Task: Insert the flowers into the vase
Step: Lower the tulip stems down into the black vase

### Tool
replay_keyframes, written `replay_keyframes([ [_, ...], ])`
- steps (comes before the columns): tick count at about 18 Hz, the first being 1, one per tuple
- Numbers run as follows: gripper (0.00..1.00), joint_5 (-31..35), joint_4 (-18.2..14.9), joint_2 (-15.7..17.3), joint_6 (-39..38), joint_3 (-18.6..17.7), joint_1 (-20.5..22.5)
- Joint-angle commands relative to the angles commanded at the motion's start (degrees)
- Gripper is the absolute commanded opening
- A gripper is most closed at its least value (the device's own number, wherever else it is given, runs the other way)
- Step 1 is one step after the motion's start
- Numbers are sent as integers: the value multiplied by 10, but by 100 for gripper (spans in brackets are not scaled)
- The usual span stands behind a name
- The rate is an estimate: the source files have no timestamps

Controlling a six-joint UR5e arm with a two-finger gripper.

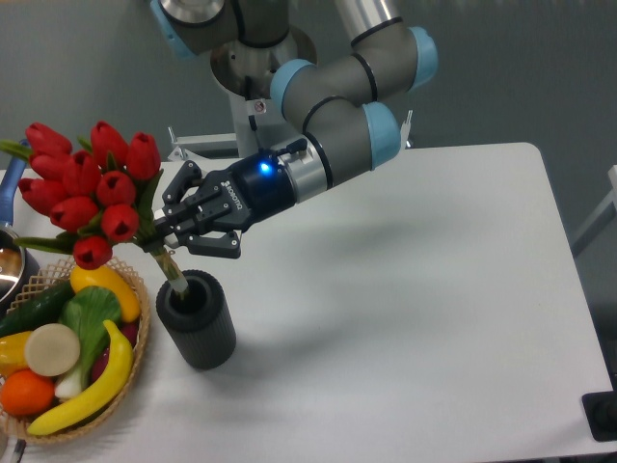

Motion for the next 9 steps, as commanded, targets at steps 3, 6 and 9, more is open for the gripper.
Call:
replay_keyframes([
  [3,16,0,0,-5,0,-7,0],
  [6,16,0,0,-9,0,-11,1],
  [9,16,2,0,-14,7,-19,1],
])
